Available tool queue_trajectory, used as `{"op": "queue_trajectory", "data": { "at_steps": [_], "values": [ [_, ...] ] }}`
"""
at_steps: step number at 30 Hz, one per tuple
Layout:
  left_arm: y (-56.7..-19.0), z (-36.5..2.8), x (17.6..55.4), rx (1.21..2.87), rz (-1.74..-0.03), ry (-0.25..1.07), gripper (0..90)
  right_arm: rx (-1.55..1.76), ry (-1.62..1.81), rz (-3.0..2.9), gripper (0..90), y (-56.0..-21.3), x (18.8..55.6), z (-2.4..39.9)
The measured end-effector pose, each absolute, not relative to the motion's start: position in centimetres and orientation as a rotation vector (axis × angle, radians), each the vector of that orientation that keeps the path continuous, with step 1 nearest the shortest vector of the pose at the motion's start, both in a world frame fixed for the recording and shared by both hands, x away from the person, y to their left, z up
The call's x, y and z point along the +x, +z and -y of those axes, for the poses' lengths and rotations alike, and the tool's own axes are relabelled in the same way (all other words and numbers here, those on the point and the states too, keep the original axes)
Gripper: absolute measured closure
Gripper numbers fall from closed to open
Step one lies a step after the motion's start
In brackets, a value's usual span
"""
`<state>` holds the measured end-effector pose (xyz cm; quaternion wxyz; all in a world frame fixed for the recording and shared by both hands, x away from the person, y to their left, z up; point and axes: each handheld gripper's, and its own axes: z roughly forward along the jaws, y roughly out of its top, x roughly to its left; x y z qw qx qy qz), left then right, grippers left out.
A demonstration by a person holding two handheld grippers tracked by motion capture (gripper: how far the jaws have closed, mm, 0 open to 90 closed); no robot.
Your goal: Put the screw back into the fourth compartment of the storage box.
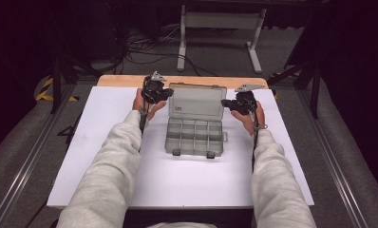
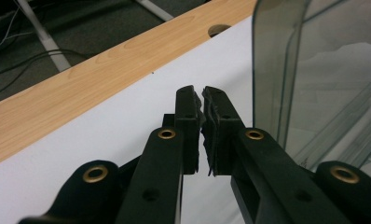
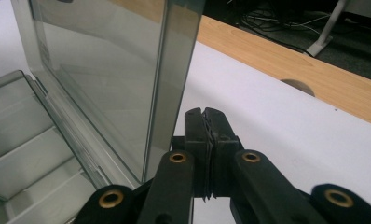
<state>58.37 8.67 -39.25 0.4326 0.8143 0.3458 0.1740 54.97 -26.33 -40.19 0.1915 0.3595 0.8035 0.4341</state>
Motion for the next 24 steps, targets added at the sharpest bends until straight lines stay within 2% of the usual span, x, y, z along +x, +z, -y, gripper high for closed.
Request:
{"op": "queue_trajectory", "data": {
  "at_steps": [24],
  "values": [
    [-38.3,-8.7,57.7,2.042,-0.808,0.435,83.6,0.991,1.193,-2.254,88.8,-39.0,54.5,25.7]
  ]
}}
